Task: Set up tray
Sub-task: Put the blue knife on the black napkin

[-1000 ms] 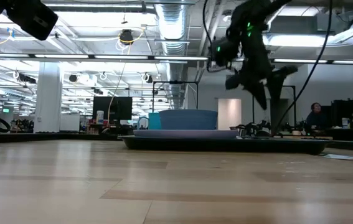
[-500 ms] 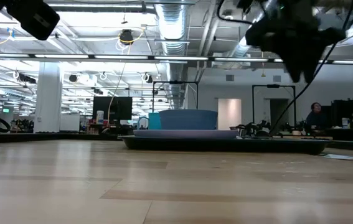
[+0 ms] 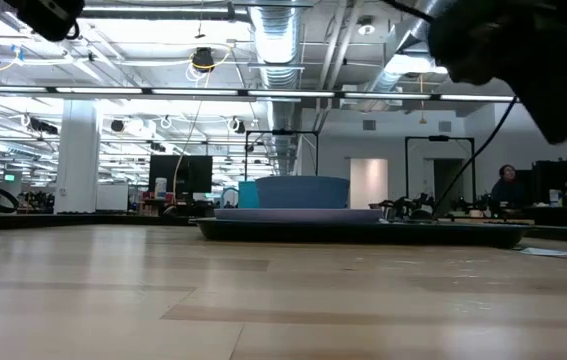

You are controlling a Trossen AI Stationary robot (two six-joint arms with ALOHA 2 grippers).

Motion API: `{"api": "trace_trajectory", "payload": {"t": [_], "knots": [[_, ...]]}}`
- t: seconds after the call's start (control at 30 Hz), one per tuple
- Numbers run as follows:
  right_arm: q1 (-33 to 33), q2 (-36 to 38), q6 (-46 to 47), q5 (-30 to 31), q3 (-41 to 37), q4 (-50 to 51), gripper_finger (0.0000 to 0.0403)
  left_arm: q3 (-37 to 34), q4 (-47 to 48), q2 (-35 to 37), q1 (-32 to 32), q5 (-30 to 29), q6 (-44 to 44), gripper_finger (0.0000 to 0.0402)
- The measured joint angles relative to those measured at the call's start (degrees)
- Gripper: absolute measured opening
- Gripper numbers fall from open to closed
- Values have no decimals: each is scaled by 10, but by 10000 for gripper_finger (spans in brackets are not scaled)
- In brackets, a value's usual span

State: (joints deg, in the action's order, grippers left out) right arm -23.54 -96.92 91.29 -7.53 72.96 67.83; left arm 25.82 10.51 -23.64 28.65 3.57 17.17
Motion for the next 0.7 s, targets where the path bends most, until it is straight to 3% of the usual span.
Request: {"api": "trace_trajectory", "payload": {"t": [0.13, 0.43, 0.7], "knots": [[-1, -23, -25, -29, -1, -16, 118, 0, -22, 0, 12, 0, -2, 148], [-3, -31, -57, -12, -15, -44, 118, 0, -27, 0, 16, -16, -7, 148], [-26, 40, 83, 12, -115, -77, 118, 0, -23, 0, 16, -17, -8, 148]]}}
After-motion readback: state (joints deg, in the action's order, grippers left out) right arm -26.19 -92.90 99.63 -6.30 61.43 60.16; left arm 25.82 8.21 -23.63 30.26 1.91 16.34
